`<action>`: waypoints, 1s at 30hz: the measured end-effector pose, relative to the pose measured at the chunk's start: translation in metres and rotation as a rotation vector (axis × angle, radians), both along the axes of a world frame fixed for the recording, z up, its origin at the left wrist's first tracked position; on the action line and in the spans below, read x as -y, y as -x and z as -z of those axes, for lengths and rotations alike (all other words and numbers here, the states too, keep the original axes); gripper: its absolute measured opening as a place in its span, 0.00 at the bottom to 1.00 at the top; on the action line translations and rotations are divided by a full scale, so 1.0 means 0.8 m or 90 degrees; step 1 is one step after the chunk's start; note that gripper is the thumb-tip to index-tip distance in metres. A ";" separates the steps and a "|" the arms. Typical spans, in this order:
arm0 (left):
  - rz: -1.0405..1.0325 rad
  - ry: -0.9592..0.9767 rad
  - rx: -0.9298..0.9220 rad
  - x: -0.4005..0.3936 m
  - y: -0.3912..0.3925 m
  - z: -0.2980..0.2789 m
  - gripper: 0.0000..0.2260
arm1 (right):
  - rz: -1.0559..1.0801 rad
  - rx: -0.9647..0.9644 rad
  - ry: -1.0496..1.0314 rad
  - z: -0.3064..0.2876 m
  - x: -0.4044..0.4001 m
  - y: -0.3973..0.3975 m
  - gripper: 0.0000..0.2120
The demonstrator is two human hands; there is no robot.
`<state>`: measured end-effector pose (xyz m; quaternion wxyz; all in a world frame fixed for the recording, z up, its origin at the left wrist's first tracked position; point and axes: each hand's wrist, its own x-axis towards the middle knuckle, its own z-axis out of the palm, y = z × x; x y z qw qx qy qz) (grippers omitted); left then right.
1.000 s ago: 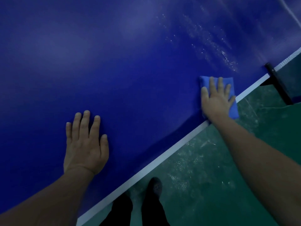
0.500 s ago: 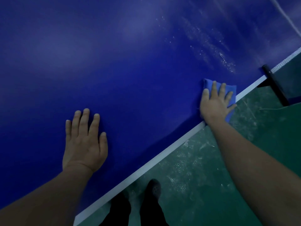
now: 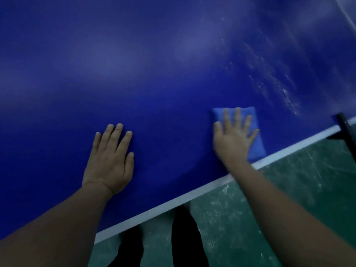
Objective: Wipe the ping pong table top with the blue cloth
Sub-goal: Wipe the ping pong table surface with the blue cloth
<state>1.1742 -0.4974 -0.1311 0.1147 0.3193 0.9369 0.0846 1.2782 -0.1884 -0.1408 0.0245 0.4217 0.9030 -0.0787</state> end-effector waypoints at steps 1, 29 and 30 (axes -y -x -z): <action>-0.004 0.007 -0.006 -0.001 -0.001 0.000 0.30 | -0.135 -0.019 -0.003 0.003 0.036 0.015 0.28; -0.370 -0.084 -0.006 0.024 -0.131 0.005 0.27 | -0.887 -0.054 0.018 0.010 0.097 0.096 0.26; -0.365 -0.083 -0.009 0.024 -0.132 0.006 0.27 | -1.021 -0.032 0.028 0.011 0.103 0.050 0.26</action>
